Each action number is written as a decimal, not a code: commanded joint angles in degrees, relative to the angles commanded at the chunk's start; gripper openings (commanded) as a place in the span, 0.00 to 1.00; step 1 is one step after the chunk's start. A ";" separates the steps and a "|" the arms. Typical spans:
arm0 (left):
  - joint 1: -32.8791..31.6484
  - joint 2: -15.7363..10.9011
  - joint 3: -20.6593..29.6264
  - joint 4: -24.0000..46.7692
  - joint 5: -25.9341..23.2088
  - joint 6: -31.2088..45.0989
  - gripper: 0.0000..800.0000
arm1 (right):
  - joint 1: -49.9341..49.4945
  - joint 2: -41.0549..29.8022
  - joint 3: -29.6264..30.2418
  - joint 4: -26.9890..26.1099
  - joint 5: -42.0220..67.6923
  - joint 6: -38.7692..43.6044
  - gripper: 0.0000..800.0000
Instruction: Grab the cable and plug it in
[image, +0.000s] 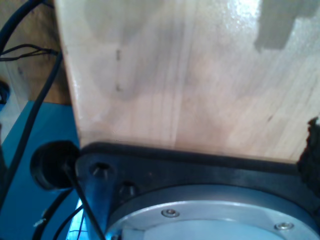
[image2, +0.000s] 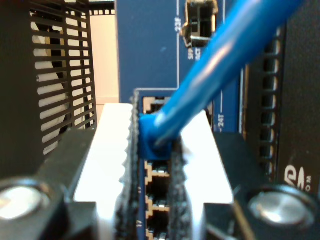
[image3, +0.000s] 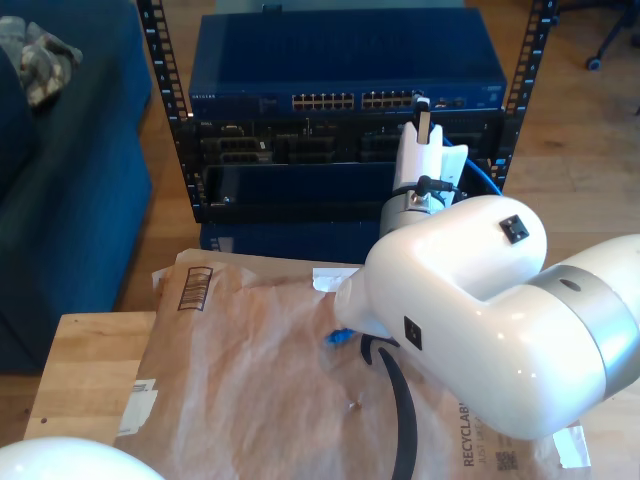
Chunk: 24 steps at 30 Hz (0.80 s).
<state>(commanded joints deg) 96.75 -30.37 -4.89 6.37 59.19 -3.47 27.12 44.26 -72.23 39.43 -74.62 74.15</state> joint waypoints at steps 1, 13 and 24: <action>0.00 0.00 -0.09 0.00 0.00 0.00 1.00 | 0.00 0.00 0.00 0.09 0.00 0.00 0.00; 0.00 0.00 0.00 0.00 0.00 0.00 1.00 | 0.00 0.09 -0.26 0.18 -0.18 0.09 0.00; 0.00 0.00 -0.09 0.00 0.00 0.00 1.00 | -0.18 0.18 -0.62 0.18 -0.26 0.18 0.00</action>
<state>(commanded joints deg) 96.75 -30.37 -4.98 6.37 59.19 -3.47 26.95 44.44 -72.85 39.60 -74.88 74.33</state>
